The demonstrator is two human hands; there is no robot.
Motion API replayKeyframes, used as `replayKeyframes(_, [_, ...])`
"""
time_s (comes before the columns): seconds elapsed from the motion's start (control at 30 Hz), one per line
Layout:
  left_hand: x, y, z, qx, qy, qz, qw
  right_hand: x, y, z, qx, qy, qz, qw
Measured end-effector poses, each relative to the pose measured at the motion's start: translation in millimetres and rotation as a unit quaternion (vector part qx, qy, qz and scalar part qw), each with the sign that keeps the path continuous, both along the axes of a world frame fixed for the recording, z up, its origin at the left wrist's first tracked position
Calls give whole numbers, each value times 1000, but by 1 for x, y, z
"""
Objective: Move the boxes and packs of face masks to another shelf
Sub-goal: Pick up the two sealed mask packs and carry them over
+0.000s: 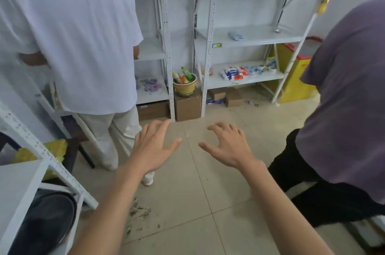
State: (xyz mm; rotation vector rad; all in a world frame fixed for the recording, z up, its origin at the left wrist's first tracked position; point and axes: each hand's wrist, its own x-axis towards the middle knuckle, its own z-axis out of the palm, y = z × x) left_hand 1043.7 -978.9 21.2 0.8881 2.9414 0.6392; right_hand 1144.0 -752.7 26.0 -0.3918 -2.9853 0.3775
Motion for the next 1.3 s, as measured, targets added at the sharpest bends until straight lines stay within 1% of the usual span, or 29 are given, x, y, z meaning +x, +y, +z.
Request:
replayKeyframes(0.13, [-41, 42, -9, -7, 7, -21, 1000, -33, 40, 1, 22, 2, -12, 1000])
replayKeyframes(0.23, [-90, 81, -15, -22, 19, -38, 999, -71, 75, 0, 33, 1, -24, 999])
replayKeyframes(0.43, [-200, 162, -18, -20, 26, -78, 996, -156, 146, 0, 52, -9, -69, 996])
replayKeyframes(0.63, [-291, 242, -10, -28, 34, -111, 993, -229, 207, 3, 36, -8, -113, 993])
replayKeyframes(0.73, [-320, 287, -11, -17, 33, -124, 992, -255, 242, 0, 26, -4, -134, 991])
replayKeyframes(0.93, [-352, 397, -19, 49, 17, -98, 994, -308, 332, -18, -10, 8, -165, 986])
replayKeyframes(1.07, [-385, 460, -15, 57, 19, -85, 995, -339, 395, -29, -4, 5, -167, 986])
replayKeyframes(1.2, [-420, 511, -11, 48, 36, -98, 993, -369, 451, -27, 14, 12, -180, 983])
replayKeyframes(1.3, [-448, 541, -13, 34, 13, -96, 995, -395, 484, -26, 12, 9, -179, 984])
